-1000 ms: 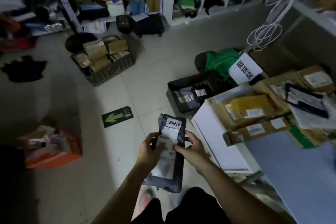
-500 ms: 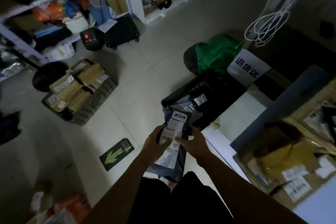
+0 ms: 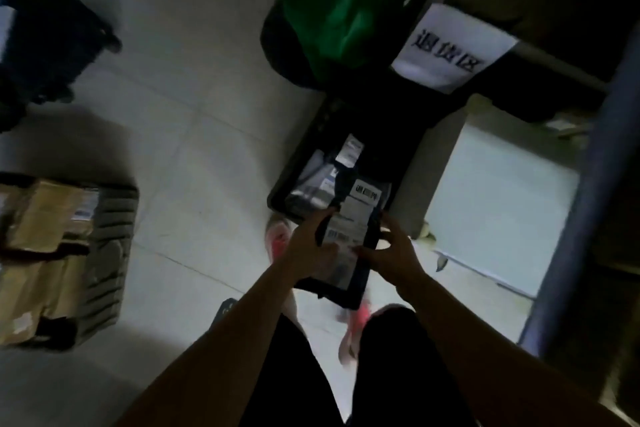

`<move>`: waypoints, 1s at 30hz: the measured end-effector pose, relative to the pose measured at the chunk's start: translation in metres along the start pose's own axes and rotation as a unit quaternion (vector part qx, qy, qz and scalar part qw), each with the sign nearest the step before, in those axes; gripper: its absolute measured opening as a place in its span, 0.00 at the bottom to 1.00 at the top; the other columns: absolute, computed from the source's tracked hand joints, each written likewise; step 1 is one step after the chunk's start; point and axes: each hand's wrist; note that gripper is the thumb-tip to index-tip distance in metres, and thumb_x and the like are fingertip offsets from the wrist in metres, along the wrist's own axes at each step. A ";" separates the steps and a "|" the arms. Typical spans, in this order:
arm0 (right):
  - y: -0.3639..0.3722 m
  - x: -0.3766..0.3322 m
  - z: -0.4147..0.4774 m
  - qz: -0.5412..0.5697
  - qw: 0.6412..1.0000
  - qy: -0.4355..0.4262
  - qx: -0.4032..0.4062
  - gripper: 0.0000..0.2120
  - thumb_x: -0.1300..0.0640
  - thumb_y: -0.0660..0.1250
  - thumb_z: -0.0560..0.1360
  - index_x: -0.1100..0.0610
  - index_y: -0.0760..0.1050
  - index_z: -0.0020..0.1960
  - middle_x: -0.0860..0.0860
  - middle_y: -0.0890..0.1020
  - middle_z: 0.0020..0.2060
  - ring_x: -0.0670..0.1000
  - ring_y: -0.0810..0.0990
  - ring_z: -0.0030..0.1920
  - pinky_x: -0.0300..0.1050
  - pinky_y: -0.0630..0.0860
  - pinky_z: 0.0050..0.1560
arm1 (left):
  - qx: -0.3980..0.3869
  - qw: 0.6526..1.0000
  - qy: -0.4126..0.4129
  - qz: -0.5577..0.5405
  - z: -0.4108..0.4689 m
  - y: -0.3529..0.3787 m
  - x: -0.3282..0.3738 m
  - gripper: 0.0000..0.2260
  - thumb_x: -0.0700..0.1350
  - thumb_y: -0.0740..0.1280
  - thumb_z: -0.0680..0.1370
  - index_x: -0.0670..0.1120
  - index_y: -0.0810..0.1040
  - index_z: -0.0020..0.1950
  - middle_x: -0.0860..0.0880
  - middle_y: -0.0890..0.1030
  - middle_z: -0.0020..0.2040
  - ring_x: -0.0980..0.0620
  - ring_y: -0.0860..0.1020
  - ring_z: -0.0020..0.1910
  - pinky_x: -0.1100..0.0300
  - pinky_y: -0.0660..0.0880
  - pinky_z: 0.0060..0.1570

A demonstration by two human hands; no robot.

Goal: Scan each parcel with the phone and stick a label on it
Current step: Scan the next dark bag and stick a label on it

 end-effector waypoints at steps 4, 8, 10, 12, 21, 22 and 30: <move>0.037 0.015 0.082 -0.004 1.000 0.013 0.022 0.43 0.59 0.82 0.66 0.44 0.68 0.76 0.43 0.81 0.61 0.45 0.79 0.62 0.57 0.79 0.62 | -0.017 0.999 -0.020 0.044 0.077 -0.017 -0.044 0.34 0.37 0.73 0.73 0.50 0.66 0.77 0.55 0.75 0.65 0.53 0.74 0.66 0.78 0.69 0.55; 0.080 0.045 0.188 -0.002 1.000 0.013 0.012 0.43 0.56 0.81 0.69 0.48 0.64 0.78 0.48 0.79 0.67 0.52 0.78 0.66 0.59 0.77 0.65 | -0.020 0.993 -0.022 0.116 0.171 -0.029 -0.102 0.31 0.40 0.71 0.76 0.50 0.65 0.77 0.48 0.74 0.72 0.49 0.71 0.71 0.55 0.70 0.69; 0.101 0.067 0.247 -0.012 0.999 0.013 0.035 0.43 0.57 0.79 0.71 0.49 0.62 0.79 0.49 0.80 0.64 0.52 0.80 0.62 0.58 0.79 0.62 | -0.011 0.988 -0.011 0.156 0.224 -0.029 -0.137 0.29 0.39 0.70 0.78 0.47 0.66 0.77 0.46 0.73 0.72 0.48 0.72 0.71 0.66 0.67 0.66; 0.118 0.089 0.297 -0.020 0.998 0.009 0.053 0.42 0.58 0.78 0.71 0.48 0.62 0.79 0.47 0.81 0.56 0.52 0.82 0.57 0.55 0.82 0.57 | 0.003 0.983 -0.006 0.186 0.269 -0.025 -0.169 0.28 0.37 0.70 0.78 0.46 0.67 0.76 0.45 0.75 0.70 0.50 0.76 0.64 0.79 0.64 0.54; 0.162 0.182 0.425 -0.108 0.989 0.041 0.088 0.33 0.60 0.71 0.76 0.41 0.64 0.75 0.50 0.84 0.55 0.52 0.85 0.43 0.54 0.85 0.41 | 0.029 0.971 -0.057 0.229 0.369 0.019 -0.280 0.30 0.31 0.69 0.76 0.47 0.67 0.75 0.47 0.80 0.58 0.59 0.75 0.50 0.80 0.70 0.42; 0.162 0.187 0.425 -0.118 0.989 0.046 0.081 0.32 0.59 0.70 0.77 0.41 0.64 0.75 0.50 0.84 0.57 0.53 0.86 0.46 0.55 0.85 0.43 | 0.031 0.969 -0.061 0.236 0.368 0.022 -0.284 0.30 0.31 0.69 0.76 0.47 0.66 0.76 0.46 0.80 0.58 0.59 0.75 0.50 0.78 0.72 0.45; 0.113 0.127 0.350 -0.364 0.931 0.012 0.000 0.31 0.59 0.67 0.77 0.42 0.62 0.75 0.51 0.81 0.60 0.57 0.81 0.56 0.43 0.75 0.41 | 0.006 0.904 -0.014 0.428 0.312 -0.016 -0.194 0.25 0.39 0.67 0.79 0.46 0.66 0.76 0.40 0.75 0.67 0.38 0.75 0.64 0.46 0.76 0.58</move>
Point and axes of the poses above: each hand's wrist, its own z-axis towards the middle knuckle, its own y-axis out of the palm, x = y × z
